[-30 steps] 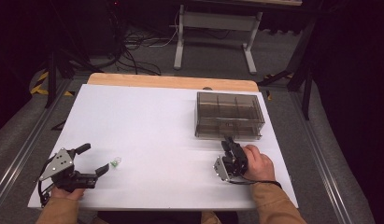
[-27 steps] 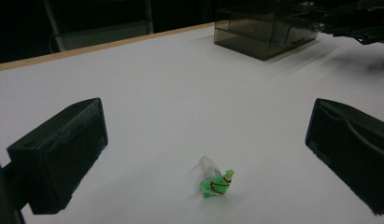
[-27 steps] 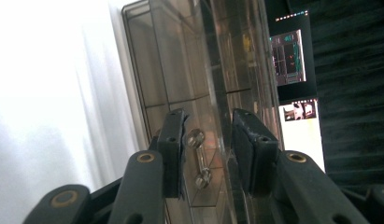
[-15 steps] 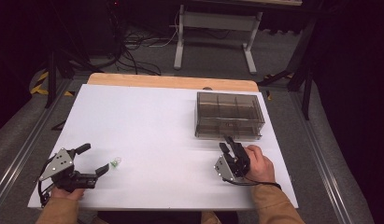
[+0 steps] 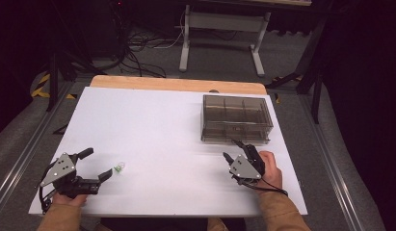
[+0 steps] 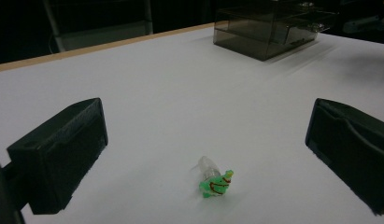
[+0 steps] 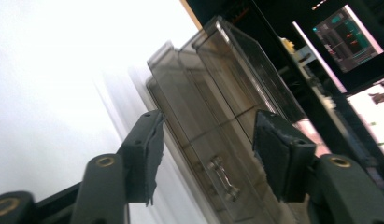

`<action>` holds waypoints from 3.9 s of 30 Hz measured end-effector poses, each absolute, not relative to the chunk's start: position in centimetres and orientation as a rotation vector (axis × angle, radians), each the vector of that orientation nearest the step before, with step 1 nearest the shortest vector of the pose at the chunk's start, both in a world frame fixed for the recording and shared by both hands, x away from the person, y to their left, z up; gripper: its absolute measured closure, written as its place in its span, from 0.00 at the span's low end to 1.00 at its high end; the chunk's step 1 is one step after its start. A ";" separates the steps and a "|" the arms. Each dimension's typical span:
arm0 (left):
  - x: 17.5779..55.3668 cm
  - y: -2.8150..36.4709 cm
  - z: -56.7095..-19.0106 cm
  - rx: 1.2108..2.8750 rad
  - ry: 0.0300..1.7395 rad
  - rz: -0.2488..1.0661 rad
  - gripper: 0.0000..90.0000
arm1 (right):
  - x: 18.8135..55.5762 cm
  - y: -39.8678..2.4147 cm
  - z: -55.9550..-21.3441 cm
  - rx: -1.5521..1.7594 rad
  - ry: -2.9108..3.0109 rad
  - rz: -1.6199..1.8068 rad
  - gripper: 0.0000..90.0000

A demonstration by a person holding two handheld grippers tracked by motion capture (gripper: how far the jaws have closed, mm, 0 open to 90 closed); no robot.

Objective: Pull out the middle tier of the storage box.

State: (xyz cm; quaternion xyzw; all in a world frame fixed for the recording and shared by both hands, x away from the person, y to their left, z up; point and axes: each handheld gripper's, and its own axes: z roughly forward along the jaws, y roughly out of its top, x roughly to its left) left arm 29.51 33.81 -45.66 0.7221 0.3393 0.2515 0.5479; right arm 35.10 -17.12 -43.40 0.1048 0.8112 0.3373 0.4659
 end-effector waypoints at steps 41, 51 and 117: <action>29.5 33.8 -45.7 1.713 0.804 0.597 0.00 | 38.8 -20.6 -41.9 0.611 2.366 1.599 0.08; 29.5 33.8 -45.7 1.712 0.803 0.597 0.00 | 39.4 -19.9 -42.0 0.563 2.460 1.462 0.00; 29.4 33.7 -45.7 1.714 0.793 0.595 0.00 | 45.7 -18.1 -39.4 0.333 2.735 0.589 0.53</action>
